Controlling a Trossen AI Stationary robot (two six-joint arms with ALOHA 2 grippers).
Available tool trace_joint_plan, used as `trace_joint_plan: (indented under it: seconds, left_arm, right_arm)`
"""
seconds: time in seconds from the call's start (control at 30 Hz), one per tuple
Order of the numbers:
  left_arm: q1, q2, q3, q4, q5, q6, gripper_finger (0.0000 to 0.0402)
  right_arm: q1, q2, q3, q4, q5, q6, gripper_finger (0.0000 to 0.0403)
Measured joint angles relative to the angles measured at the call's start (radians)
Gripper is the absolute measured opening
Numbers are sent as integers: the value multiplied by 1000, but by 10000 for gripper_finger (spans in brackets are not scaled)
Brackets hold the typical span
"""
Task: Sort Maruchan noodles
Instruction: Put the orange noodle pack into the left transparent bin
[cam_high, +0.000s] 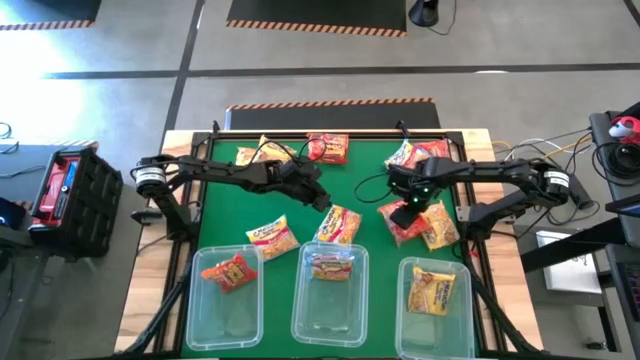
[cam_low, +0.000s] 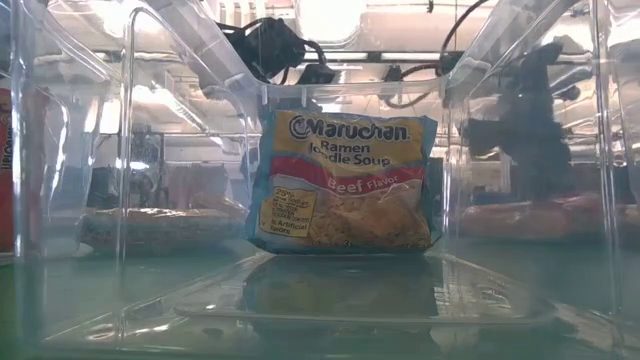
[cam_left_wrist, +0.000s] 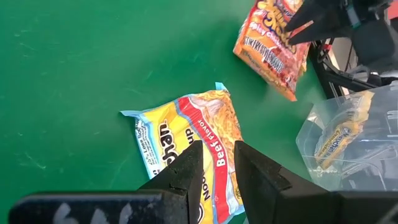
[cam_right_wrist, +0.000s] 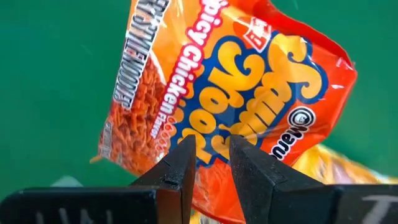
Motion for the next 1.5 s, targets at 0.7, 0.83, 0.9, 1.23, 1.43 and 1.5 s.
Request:
trace_joint_plan:
  seconds: [0.7, 0.83, 0.9, 1.23, 1.43, 1.5]
  left_arm:
    - [2, 0, 0, 177, -29, -82, 74]
    - [2, 0, 1, 177, -29, -83, 74]
    - [2, 0, 1, 177, -29, -83, 74]
    - [2, 0, 1, 177, -15, -118, 74]
    - [-1, 0, 1, 177, 1, -117, 74]
    - [-1, 0, 0, 177, 1, -118, 74]
  right_arm:
    - [-3, -9, 9, 318, -33, -52, 86]
    - [3, -8, 22, 203, -97, -221, 86]
    - [8, -4, 21, 182, -98, -290, 86]
    - [45, 87, 15, 174, -70, -407, 86]
    - [57, 159, 16, 196, -24, -399, 86]
    - [57, 159, 16, 236, -15, -360, 86]
